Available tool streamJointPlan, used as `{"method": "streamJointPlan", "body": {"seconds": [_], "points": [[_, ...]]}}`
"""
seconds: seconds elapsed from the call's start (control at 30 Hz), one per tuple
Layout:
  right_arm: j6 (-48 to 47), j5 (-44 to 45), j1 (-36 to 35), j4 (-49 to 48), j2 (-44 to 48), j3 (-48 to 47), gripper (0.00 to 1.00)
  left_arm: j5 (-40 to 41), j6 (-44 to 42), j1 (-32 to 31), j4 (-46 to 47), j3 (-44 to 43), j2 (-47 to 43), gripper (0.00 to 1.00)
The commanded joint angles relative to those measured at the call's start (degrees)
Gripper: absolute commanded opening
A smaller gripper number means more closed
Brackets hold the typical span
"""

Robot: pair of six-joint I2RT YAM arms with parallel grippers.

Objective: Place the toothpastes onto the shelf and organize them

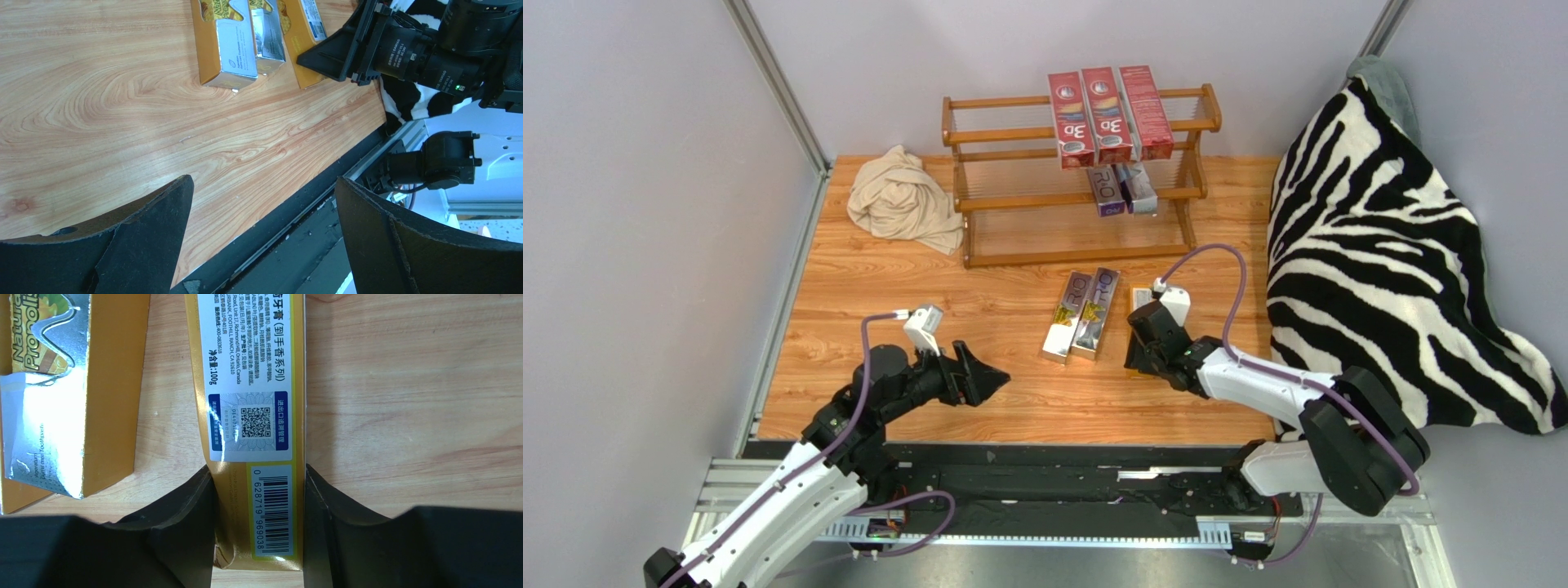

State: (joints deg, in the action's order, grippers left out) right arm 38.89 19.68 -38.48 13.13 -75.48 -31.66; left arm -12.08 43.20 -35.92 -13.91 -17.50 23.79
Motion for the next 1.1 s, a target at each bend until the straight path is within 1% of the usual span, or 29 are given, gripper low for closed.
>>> {"method": "streamJointPlan", "body": {"seconds": [0.0,0.17,0.27,0.3,0.4,0.53,0.63,0.67,0.7,0.93,1.07], "points": [[0.39,2.73,-0.19,1.64,1.48,0.46,0.40,-0.67,0.75,-0.11,2.22,0.18,-0.41,0.94],[-0.66,4.48,-2.30,3.83,3.49,-0.51,0.40,-1.28,1.97,-0.11,2.92,-0.34,-0.15,0.94],[-1.62,6.07,-4.06,6.38,6.92,-1.56,0.38,-2.33,3.20,-0.11,4.42,-1.13,0.72,0.94],[-2.06,6.42,-4.49,6.82,9.02,-2.08,0.36,-2.60,3.47,-0.11,5.03,-1.92,1.17,0.95],[-4.79,6.68,-7.74,7.53,13.24,-2.97,0.34,-3.48,3.65,-0.11,6.70,-3.77,3.80,0.94],[-6.29,8.44,-14.86,9.02,16.76,-5.42,0.34,-5.85,4.69,-0.11,11.62,-5.09,8.98,0.94],[-7.43,8.97,-19.43,8.58,18.17,-6.22,0.34,-8.14,5.49,-0.11,16.98,-5.70,12.59,0.94],[-8.21,8.27,-20.57,6.93,18.44,-6.13,0.33,-8.23,6.27,-0.29,18.73,-6.05,13.81,0.94],[-8.39,8.53,-22.58,6.22,18.70,-5.96,0.33,-7.97,6.54,-0.38,19.35,-6.32,14.43,0.94],[-9.10,7.91,-29.89,0.06,20.29,-5.08,0.32,-5.33,7.07,-3.36,22.43,-9.22,20.50,0.95],[-9.80,8.87,-33.58,-2.31,18.97,-5.78,0.32,-4.19,7.95,-5.91,27.35,-10.88,26.47,0.95]]}}
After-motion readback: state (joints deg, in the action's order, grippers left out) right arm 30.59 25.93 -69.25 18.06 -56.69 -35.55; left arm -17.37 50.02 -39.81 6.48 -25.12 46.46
